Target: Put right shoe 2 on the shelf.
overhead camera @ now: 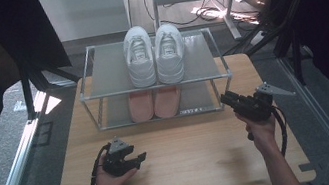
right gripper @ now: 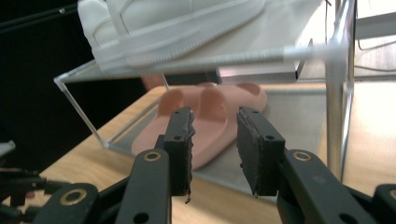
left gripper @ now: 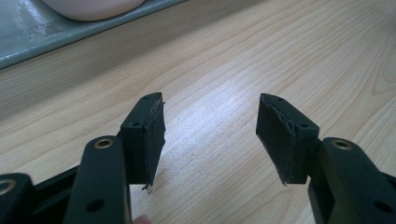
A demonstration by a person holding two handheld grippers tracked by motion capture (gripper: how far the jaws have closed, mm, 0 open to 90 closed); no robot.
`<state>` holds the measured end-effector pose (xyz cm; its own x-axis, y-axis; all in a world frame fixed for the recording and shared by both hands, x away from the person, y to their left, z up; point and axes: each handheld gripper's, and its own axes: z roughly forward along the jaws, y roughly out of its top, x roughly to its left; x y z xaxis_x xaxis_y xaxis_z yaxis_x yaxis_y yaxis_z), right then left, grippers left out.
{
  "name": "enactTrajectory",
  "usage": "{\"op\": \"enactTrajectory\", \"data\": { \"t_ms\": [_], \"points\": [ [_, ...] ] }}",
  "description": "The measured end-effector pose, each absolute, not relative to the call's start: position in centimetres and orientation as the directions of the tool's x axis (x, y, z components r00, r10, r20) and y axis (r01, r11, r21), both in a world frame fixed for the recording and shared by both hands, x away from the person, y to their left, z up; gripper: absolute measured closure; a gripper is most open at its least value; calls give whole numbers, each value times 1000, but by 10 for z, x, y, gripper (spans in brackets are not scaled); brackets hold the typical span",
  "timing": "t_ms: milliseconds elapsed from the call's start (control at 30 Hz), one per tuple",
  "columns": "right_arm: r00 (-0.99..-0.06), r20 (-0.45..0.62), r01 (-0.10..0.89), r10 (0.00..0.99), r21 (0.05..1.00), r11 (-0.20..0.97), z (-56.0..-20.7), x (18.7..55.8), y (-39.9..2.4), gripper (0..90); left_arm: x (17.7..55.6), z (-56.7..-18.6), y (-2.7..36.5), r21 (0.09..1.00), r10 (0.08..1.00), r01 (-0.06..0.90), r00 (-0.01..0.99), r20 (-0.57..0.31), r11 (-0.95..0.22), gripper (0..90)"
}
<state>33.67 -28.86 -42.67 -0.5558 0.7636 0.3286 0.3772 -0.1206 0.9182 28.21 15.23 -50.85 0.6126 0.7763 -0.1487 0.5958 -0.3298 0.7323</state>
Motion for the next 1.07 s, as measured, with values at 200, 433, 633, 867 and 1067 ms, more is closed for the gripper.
{"op": "enactTrajectory", "data": {
  "t_ms": [200, 433, 633, 867, 1067],
  "points": [
    [-539, 334, 410, 773, 906, -106, -450, 329, -296, 655, 282, -507, 154, 736, 777, 591, 613, -146, -328, 430],
    [-518, 330, 450, 789, 890, -77, -474, 326, -300, 655, 282, -507, 155, 736, 781, 594, 607, -146, -325, 429],
    [-510, 325, 490, 797, 871, -42, -491, 327, -296, 653, 282, -507, 156, 737, 784, 595, 604, -146, -321, 430],
    [-511, 324, 481, 796, 875, -47, -491, 327, -296, 651, 282, -508, 155, 736, 782, 595, 605, -146, -323, 430],
    [-512, 322, 480, 796, 876, -45, -491, 326, -297, 641, 282, -508, 154, 736, 781, 594, 607, -145, -325, 430]
  ]
}}
